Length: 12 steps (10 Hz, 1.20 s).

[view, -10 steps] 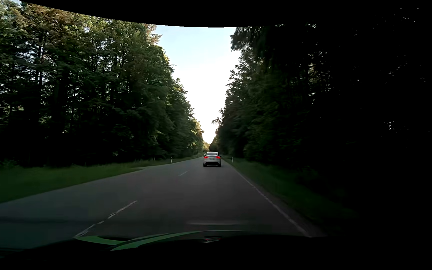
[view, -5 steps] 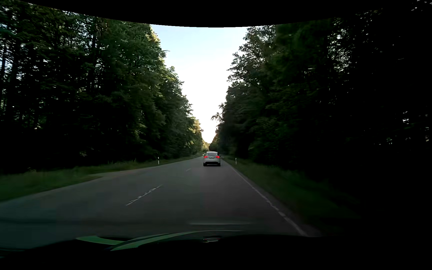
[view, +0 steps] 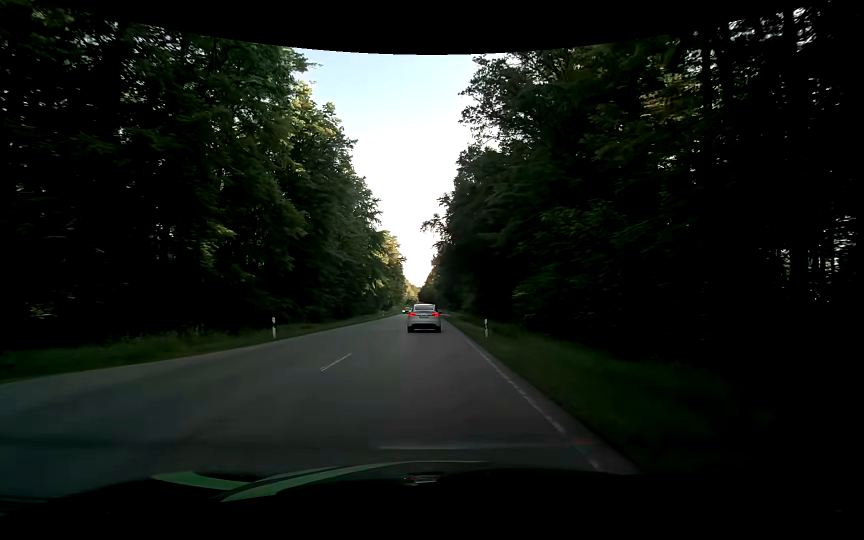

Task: Follow the waypoints while adhering to traffic rules and regulations

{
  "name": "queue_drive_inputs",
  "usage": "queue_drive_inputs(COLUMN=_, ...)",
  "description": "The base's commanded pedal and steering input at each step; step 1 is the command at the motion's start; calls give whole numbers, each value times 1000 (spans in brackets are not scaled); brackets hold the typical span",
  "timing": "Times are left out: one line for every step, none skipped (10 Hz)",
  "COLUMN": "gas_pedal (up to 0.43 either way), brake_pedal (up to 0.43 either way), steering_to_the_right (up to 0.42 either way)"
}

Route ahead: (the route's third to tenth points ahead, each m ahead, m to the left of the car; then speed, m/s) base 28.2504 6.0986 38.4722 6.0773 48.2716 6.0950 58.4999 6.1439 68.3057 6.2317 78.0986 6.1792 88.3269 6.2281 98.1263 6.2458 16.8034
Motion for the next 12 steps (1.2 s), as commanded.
queue_drive_inputs(gas_pedal=130, brake_pedal=0, steering_to_the_right=-1)
queue_drive_inputs(gas_pedal=130, brake_pedal=0, steering_to_the_right=-1)
queue_drive_inputs(gas_pedal=130, brake_pedal=0, steering_to_the_right=-1)
queue_drive_inputs(gas_pedal=130, brake_pedal=0, steering_to_the_right=-1)
queue_drive_inputs(gas_pedal=130, brake_pedal=0, steering_to_the_right=-1)
queue_drive_inputs(gas_pedal=130, brake_pedal=0, steering_to_the_right=-1)
queue_drive_inputs(gas_pedal=130, brake_pedal=0, steering_to_the_right=-1)
queue_drive_inputs(gas_pedal=130, brake_pedal=0, steering_to_the_right=-1)
queue_drive_inputs(gas_pedal=130, brake_pedal=0, steering_to_the_right=-1)
queue_drive_inputs(gas_pedal=130, brake_pedal=0, steering_to_the_right=-1)
queue_drive_inputs(gas_pedal=130, brake_pedal=0, steering_to_the_right=-1)
queue_drive_inputs(gas_pedal=130, brake_pedal=0, steering_to_the_right=-1)
